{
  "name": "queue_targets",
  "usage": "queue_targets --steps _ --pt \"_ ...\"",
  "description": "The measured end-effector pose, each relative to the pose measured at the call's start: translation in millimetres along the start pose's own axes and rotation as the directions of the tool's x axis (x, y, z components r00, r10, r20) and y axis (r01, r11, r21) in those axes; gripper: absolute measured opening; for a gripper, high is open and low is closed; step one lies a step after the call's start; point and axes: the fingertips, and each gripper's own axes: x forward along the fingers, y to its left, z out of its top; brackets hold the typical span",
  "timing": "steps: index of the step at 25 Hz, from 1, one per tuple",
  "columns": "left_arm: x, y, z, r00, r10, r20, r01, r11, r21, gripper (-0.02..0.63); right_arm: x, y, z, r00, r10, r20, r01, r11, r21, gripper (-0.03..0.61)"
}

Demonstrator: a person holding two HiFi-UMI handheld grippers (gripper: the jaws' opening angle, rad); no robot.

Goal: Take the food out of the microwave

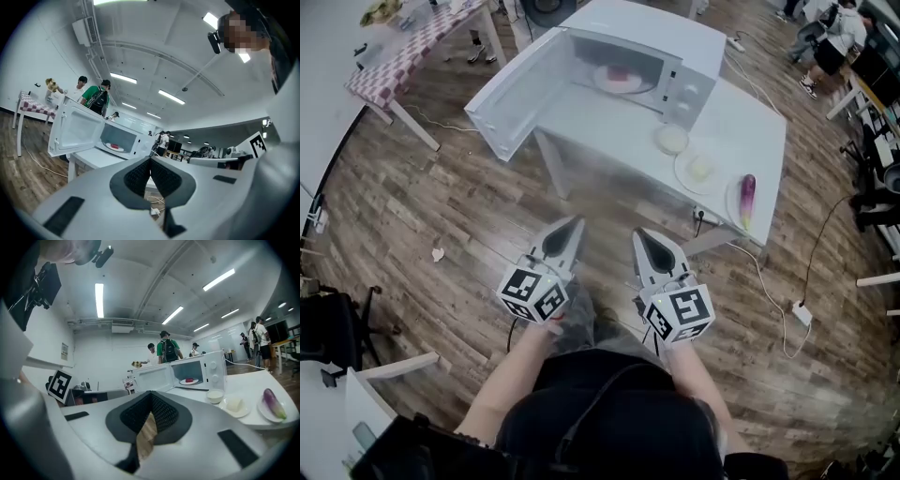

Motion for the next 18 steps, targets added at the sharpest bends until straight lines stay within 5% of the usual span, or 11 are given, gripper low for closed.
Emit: queue_targets --steps 10,18 --pt "36.0 30.0 -0.7 1.0 -0.006 -0.005 0.006 1.0 0.01 0.011 35.1 -18.3 -6.3 1.0 -0.021 -0.018 0.022 1.0 0.01 0.018" --pt "95.3 82.8 14.8 0.999 -0.041 -0.034 0.044 0.995 0.089 0.012 105.2 -48.2 1.1 0.996 -0.076 -0.045 0.077 0.996 0.035 0.018"
